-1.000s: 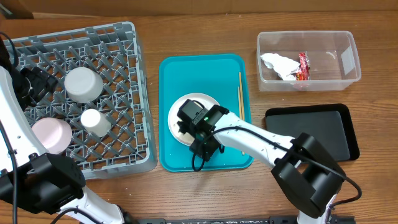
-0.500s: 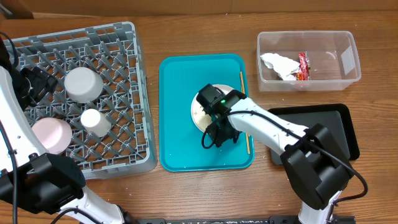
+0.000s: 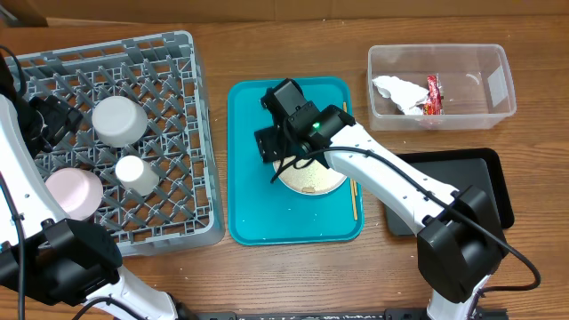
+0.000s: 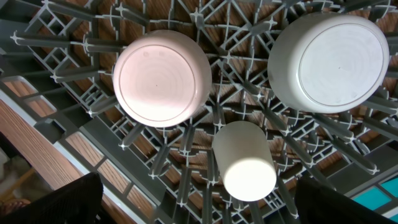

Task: Sort waste into correct bins and load items into the dishwasher
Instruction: 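Close the right gripper on the white plate's left rim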

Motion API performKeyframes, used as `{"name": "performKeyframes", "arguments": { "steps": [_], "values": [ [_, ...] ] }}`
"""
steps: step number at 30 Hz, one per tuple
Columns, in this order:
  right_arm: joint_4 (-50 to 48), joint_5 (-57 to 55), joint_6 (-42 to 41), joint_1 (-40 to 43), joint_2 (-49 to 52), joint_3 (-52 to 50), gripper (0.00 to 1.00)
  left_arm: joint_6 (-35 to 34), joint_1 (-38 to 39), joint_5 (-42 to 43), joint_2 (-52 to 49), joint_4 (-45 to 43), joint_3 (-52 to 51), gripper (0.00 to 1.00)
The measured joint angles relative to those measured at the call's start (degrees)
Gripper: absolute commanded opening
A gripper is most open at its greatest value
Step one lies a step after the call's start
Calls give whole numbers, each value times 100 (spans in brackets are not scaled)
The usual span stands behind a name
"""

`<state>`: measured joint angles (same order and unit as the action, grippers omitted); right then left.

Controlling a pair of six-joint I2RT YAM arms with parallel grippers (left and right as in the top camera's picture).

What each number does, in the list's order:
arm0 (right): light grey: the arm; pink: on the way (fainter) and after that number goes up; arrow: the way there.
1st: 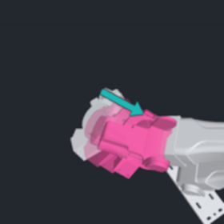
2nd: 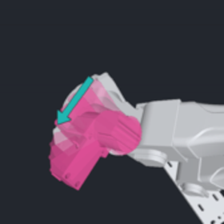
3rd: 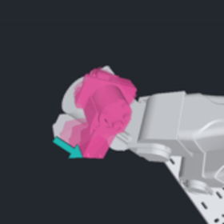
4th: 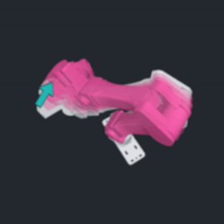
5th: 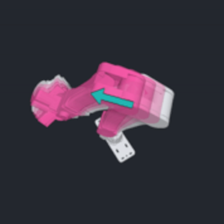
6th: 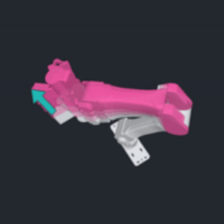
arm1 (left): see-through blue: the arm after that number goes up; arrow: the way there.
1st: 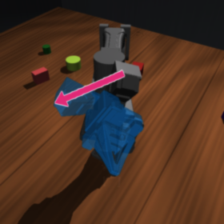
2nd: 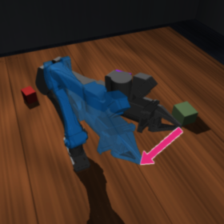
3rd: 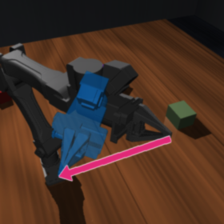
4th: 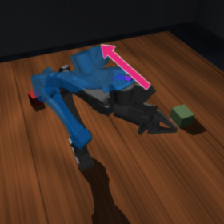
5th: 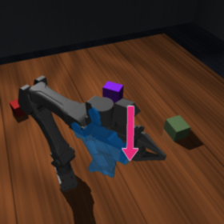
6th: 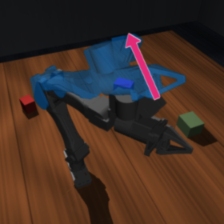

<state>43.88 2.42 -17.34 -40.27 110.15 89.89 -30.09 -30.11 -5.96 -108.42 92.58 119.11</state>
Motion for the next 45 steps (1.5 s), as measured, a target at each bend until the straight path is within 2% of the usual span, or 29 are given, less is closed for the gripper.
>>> {"name": "performKeyframes", "arguments": {
  "steps": [1,5,9,15,24,32,42,45],
  "values": [
    [-142,11,-216,0,7,0,51,0,0,0,0,0,0,100],
    [-446,-146,-951,0,166,13,50,0,0,0,0,0,0,100],
    [-444,-247,-1364,0,616,13,45,0,0,2,0,0,0,100],
    [-361,-398,-1878,-160,1056,11,45,0,0,0,0,0,0,100],
    [-74,-1370,-2186,-868,1056,13,45,0,0,0,0,0,0,100],
    [-136,-2059,-2275,-927,1056,13,45,0,0,0,0,0,0,100],
    [-282,-2208,-2293,-925,1137,13,45,0,0,0,0,0,0,100],
    [-278,-2138,-2295,-927,1248,13,41,0,0,0,0,0,0,100]
  ]
}}
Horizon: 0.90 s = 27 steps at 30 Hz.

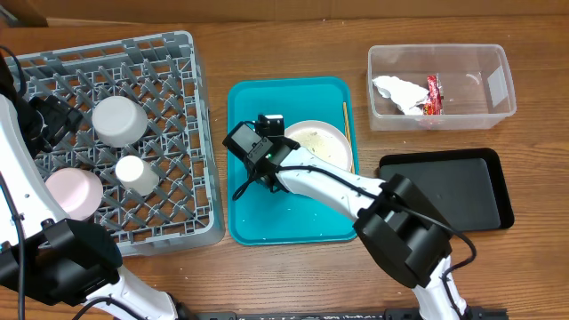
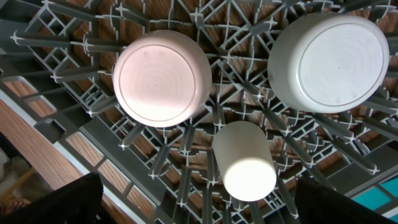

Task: Sort waste into correct bins and load items into the dishwasher
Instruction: 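Close the right gripper on the white plate's left rim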

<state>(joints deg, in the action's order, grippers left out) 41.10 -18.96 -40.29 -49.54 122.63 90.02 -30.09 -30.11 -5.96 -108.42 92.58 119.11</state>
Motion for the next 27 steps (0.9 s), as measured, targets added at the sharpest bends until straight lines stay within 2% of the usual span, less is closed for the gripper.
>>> {"name": "performKeyframes", "arguments": {
  "steps": [3,23,27],
  "values": [
    [4,42,-9,0,66,0,33,0,0,0,0,0,0,100],
    [48,7,-15,-70,249,-2,26,0,2,0,0,0,0,100],
    [66,-13,-11,-70,249,-2,18,0,0,0,0,0,0,100]
  ]
}}
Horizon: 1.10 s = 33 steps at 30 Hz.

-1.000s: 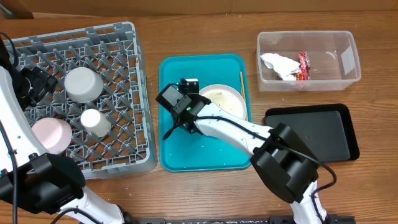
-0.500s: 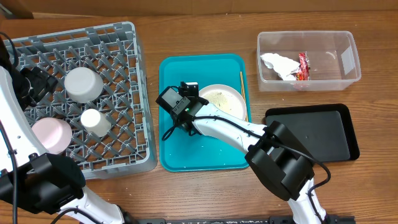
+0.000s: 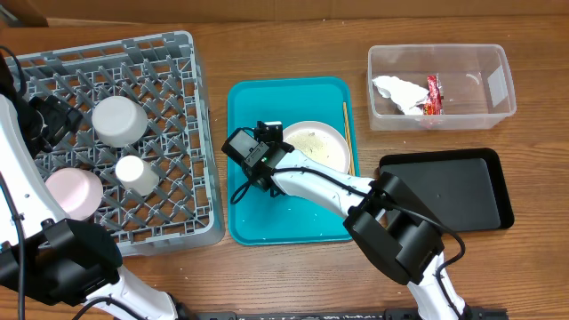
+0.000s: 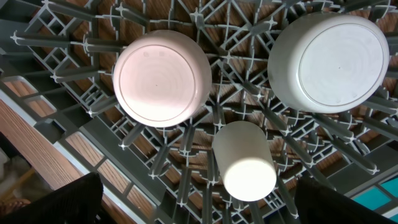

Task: Sort waste into correct bins and load items into the dishwasher
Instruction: 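Close the right gripper on the white plate's left rim, then lift the white plate and carry it right over the black tray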

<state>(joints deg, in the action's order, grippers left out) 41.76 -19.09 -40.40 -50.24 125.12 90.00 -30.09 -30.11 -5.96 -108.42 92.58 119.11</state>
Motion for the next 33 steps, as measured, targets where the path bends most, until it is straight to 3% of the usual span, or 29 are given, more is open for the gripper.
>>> {"name": "performKeyframes", "arguments": {
  "steps": [5,7,21,33],
  "values": [
    [208,4,7,0,4,94,14,0,0,0,0,0,0,100],
    [328,35,-2,-2,15,153,4,0,0,0,0,0,0,100],
    [651,7,59,-7,15,350,4,0,0,0,0,0,0,100],
    [1419,24,26,-7,15,1329,4,0,0,0,0,0,0,100]
  ]
}}
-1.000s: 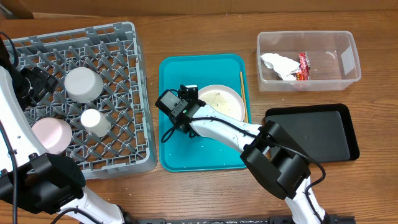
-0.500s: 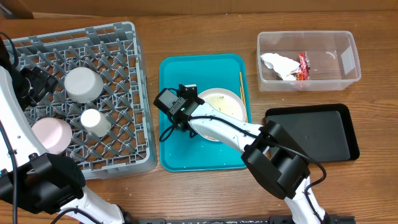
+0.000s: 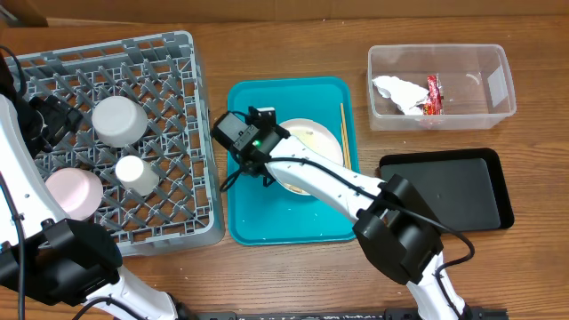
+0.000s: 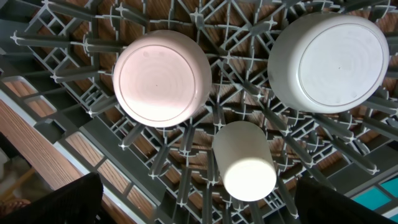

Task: Sort waste into correct bins and load items into the dishwasher
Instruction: 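Lift the white plate and carry it right over the black tray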

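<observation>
A cream plate (image 3: 311, 156) sits over the teal tray (image 3: 293, 222), its left rim under my right gripper (image 3: 265, 149). That gripper appears shut on the rim, though the wrist hides its fingers. A thin chopstick (image 3: 341, 133) lies along the tray's right side. The grey dish rack (image 3: 169, 62) holds a white bowl (image 3: 118, 120), a white cup (image 3: 135, 174) and a pink bowl (image 3: 71, 191), all upside down. My left gripper (image 4: 199, 208) hangs open above the rack, over the cup (image 4: 245, 165) and between the pink bowl (image 4: 161, 78) and white bowl (image 4: 336, 59).
A clear plastic bin (image 3: 498, 84) at the back right holds crumpled white paper (image 3: 398, 92) and a red wrapper (image 3: 433, 93). A black tray (image 3: 449, 191) lies to the right of the teal tray. My right arm crosses the teal tray from the front right.
The right gripper and the plate have shifted a little to the left and up on the teal tray, exposing more of the chopstick. The left arm has not moved.
At first my right gripper was above the tray's middle, over the plate's far edge. Then it stood at the plate's left rim, the plate lying further back on the tray. Now gripper and plate are nearer the rack. The left gripper stayed open over the rack.
</observation>
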Motion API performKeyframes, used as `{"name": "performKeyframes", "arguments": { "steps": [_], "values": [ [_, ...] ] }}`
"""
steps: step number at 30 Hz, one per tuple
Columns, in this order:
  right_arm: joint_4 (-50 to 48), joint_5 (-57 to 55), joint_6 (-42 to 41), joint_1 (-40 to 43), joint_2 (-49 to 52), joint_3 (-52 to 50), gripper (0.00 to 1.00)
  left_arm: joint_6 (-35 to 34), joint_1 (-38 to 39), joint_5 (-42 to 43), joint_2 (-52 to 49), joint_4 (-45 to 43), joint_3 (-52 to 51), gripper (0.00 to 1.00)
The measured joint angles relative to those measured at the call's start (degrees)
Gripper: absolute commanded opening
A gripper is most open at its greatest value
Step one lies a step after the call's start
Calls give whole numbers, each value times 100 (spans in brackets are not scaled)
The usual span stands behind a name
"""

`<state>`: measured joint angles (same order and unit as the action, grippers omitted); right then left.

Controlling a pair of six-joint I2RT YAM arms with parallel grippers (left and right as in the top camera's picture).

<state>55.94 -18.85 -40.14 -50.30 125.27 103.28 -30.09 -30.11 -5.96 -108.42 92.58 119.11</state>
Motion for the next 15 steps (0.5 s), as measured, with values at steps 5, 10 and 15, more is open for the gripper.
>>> {"name": "performKeyframes", "arguments": {
  "steps": [5,10,15],
  "values": [
    [400,-127,-20,-4,0,236,4,0,0,0,0,0,0,100],
    [660,-273,-17,-4,0,417,4,0,0,0,0,0,0,100],
    [745,-450,-17,-22,0,472,4,0,0,0,0,0,0,100]
  ]
}}
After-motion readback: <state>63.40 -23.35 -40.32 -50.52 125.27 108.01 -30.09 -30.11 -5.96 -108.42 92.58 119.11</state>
